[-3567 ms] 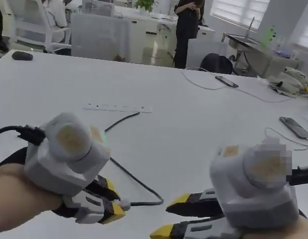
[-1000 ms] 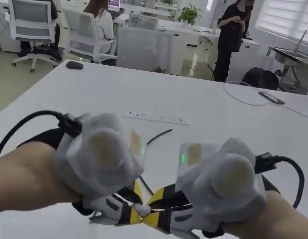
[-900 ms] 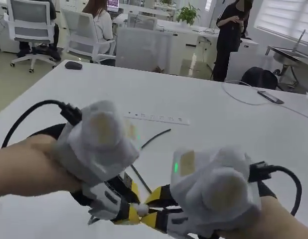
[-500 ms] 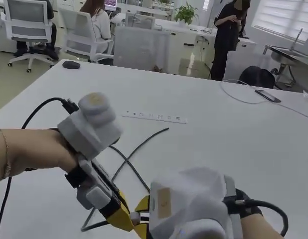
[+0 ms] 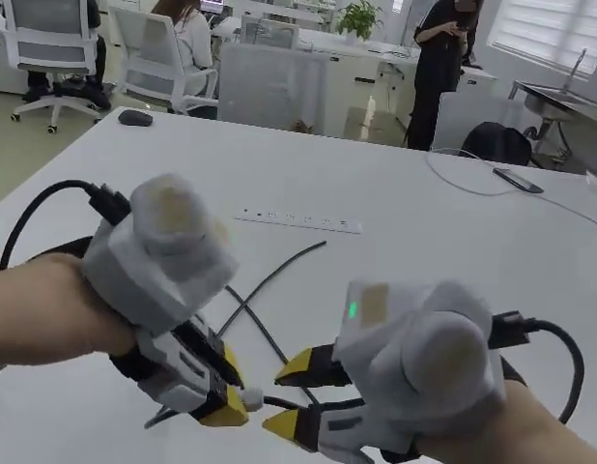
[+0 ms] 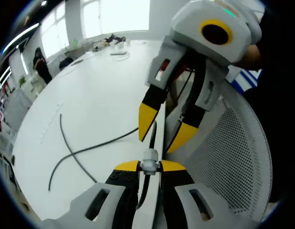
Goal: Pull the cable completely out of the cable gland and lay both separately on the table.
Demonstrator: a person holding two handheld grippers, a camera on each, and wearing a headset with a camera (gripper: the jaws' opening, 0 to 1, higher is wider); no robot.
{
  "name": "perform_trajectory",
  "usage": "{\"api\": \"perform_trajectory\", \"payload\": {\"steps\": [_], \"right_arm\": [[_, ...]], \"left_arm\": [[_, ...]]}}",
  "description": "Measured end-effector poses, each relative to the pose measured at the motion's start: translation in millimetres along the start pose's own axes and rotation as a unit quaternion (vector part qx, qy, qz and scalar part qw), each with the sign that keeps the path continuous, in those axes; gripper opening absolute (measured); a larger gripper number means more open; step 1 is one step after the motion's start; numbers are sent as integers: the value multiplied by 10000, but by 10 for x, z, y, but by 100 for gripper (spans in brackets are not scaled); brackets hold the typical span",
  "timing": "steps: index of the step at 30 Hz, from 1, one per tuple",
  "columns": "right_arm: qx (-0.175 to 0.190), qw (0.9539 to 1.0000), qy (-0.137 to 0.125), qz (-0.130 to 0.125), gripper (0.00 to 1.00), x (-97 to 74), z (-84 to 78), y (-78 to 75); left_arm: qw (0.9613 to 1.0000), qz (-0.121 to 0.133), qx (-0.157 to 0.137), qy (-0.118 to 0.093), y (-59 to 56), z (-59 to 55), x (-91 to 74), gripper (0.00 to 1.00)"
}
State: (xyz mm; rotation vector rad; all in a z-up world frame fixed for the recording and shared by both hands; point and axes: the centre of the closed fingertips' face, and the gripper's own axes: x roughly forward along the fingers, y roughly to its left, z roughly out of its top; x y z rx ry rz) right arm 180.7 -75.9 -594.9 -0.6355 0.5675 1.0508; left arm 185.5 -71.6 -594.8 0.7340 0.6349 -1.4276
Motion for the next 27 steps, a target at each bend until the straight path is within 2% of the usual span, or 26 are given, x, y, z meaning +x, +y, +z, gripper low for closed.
{"api": "perform_trajectory", "payload": {"steps": [2,3,4,5,6,8,9,11,13,15,17,20,22,24,25,27], "right_arm": [[113,9999,9,-29,21,8,3,-7],[165,9999,-12,-40,20,9,16,-6],[189,9998,-37,-37,19,10,29,-1],[209,9998,-38,-47,17,15,34,0],[201,9997,17,-167,15,17,12,-34],[194,9995,60,-242,8,14,-20,-60],[320,9992,69,-245,7,10,-35,-60],[463,9986,1,-261,6,-40,-13,-52],[403,9987,-102,-308,5,-111,8,-49],[405,9984,-79,-396,5,-159,-53,-72],[558,9971,-76,-513,5,-203,-126,-109],[728,9957,-74,-576,5,-235,-229,-122],[733,9947,97,-720,5,-262,-356,-150],[649,9928,503,-868,5,-313,-565,-184],[678,9916,583,-932,5,-330,-628,-200],[779,9913,593,-884,5,-344,-694,-192]], "left_arm": [[9982,426,406,-87,30,75,-28,17],[9956,509,780,-85,6,103,-33,17],[9937,610,935,-90,-2,120,-36,17],[9925,725,979,-88,11,128,-38,17],[9916,853,971,-89,12,129,-33,17],[9896,939,1085,-107,-26,120,-4,17],[9848,1142,1303,-86,10,132,-24,17],[9786,1259,1624,75,-27,142,-82,16],[9798,1323,1499,-20,-38,171,-143,16],[9776,1494,1480,13,31,124,-203,16],[9792,1554,1302,87,86,34,-236,16],[9812,1613,1060,42,118,-33,-255,16],[9803,1695,1009,122,134,-91,-263,16],[9808,1718,903,200,135,-164,-282,16],[9807,1738,872,195,135,-180,-297,16],[9815,1747,768,149,132,-198,-324,16]]}}
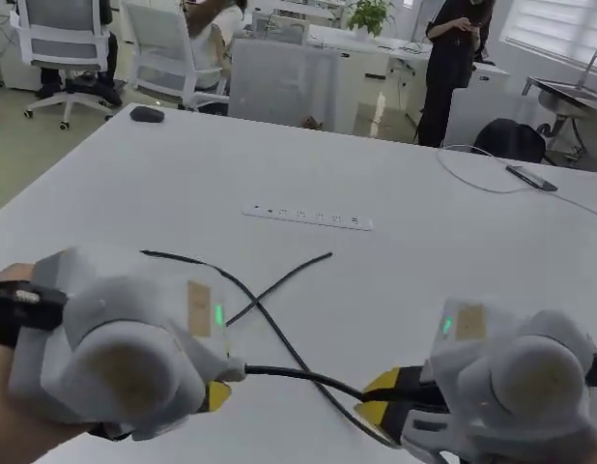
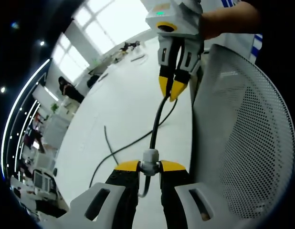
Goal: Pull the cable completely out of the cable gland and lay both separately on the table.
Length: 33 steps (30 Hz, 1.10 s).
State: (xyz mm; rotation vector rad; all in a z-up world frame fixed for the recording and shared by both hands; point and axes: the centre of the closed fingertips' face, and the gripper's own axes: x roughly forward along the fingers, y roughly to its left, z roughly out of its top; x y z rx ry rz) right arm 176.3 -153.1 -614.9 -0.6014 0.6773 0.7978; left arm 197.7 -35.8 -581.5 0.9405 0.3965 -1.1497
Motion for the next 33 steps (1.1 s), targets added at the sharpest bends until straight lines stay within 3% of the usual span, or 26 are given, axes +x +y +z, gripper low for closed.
{"api": "perform_trajectory", "payload": {"steps": [2,4,5,6,8,13,15,17,19,22,29,33], "right_arm": [[76,9999,12,110,6,1,9,43],[24,9997,43,219,12,20,63,110],[25,9996,-36,272,17,34,130,148],[95,9985,-253,483,19,53,275,248],[39,9964,-545,651,19,80,514,362],[-334,9951,-605,701,14,165,713,482],[-425,9960,-520,592,5,166,677,430],[-256,9953,-547,756,4,142,651,456],[-295,9951,-593,737,4,122,631,440],[-246,9964,-518,623,4,101,541,369],[-59,9990,-271,343,4,18,269,206],[-15,9999,-106,130,4,-26,125,86]], "left_arm": [[9999,-83,-72,-16,-52,22,0,16],[9998,-125,44,118,-99,11,30,16],[9998,-136,70,123,-117,31,53,16],[9998,-155,78,126,-133,46,68,16],[9997,-209,106,104,-173,105,101,16],[9996,-240,174,-34,-209,265,113,16],[9994,-224,256,25,-210,250,104,16],[9995,-263,174,-36,-224,258,97,16],[9994,-301,90,-110,-228,265,83,16],[9997,-200,130,51,-175,177,72,16],[9999,-116,-92,86,-73,81,-19,16],[9998,-90,-151,87,-46,82,-41,16]]}}
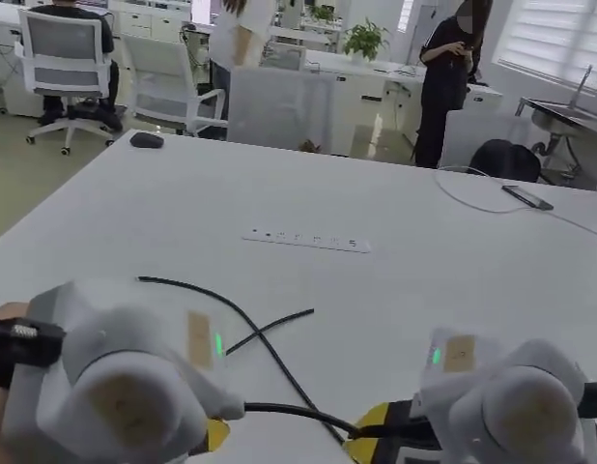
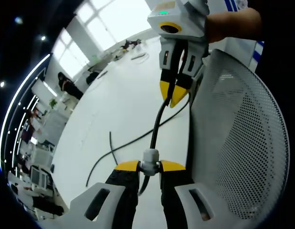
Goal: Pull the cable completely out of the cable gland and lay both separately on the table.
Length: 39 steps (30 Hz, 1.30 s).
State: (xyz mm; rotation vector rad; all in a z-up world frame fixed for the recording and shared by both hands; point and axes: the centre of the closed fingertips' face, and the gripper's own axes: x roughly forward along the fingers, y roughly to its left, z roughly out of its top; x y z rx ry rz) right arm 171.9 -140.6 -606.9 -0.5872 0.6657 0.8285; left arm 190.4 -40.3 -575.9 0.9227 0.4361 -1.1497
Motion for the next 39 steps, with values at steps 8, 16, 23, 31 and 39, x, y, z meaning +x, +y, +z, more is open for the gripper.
{"api": "perform_trajectory", "payload": {"steps": [8,16,23,31,39], "right_arm": [[131,9979,519,-358,5,-50,-232,-159],[105,9994,-165,276,22,52,307,187],[-216,9965,-645,490,17,45,753,339],[-312,9964,-684,397,4,26,725,278],[-168,9973,-677,210,4,-67,558,159]], "left_arm": [[10000,-17,12,20,-14,32,3,17],[9998,-72,163,76,-11,128,65,17],[9983,-264,502,112,-112,194,105,17],[9985,-243,493,-24,-82,252,79,16],[9993,-75,364,51,51,122,5,17]]}}
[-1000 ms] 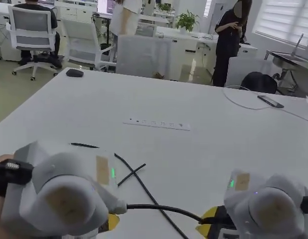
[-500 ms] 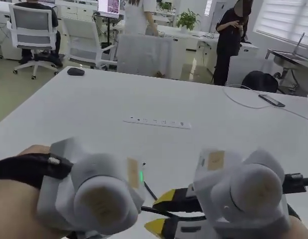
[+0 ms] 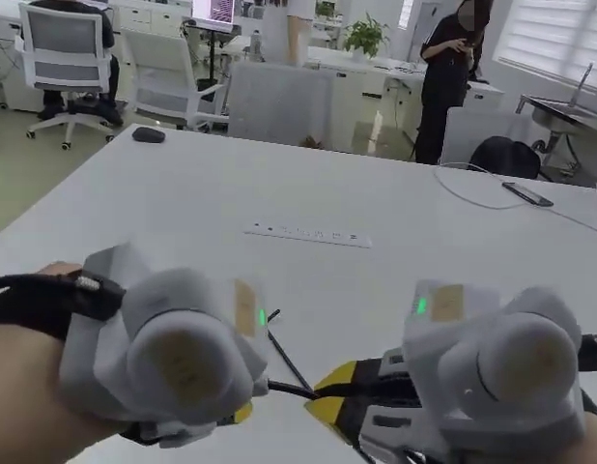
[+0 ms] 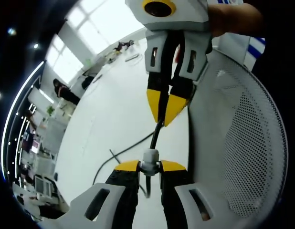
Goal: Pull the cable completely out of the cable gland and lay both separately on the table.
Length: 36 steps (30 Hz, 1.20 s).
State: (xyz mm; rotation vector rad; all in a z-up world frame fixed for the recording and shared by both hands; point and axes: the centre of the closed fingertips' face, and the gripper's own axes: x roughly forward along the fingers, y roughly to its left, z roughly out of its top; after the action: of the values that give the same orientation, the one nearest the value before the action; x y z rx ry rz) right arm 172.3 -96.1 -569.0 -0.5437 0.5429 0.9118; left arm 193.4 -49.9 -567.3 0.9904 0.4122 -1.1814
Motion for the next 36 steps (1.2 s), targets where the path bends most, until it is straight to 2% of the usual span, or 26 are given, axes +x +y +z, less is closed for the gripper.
{"api": "perform_trajectory", "payload": {"steps": [6,12,16,19,22,26,28,30,32,36], "right_arm": [[37,9988,368,-334,4,-104,-275,-158],[106,9961,661,-569,4,-173,-498,-304],[20,9953,842,-478,6,-162,-509,-273],[-60,9970,666,-382,23,-93,-371,-215],[-200,9979,556,-276,22,-40,-236,-151],[-316,9995,8,85,21,44,138,51],[-423,9989,-144,143,19,61,257,106],[-462,9987,-127,151,13,91,271,123],[-586,9982,-21,140,4,108,217,118],[-523,9985,-17,182,4,84,159,118]], "left_arm": [[9997,169,-170,38,119,-77,-69,16],[9995,221,-227,82,127,-111,-98,16],[9995,198,-201,108,82,-84,-84,16],[9996,145,-259,26,47,-19,-71,16],[9996,135,-242,26,3,37,-50,16],[9997,111,-211,-43,-54,121,-31,16],[9998,86,-182,-46,-78,146,-23,17],[9998,67,-156,-89,-101,188,-25,16],[9998,49,-155,-130,-116,217,-24,17],[9997,-15,-188,-141,-147,205,-4,16]]}}
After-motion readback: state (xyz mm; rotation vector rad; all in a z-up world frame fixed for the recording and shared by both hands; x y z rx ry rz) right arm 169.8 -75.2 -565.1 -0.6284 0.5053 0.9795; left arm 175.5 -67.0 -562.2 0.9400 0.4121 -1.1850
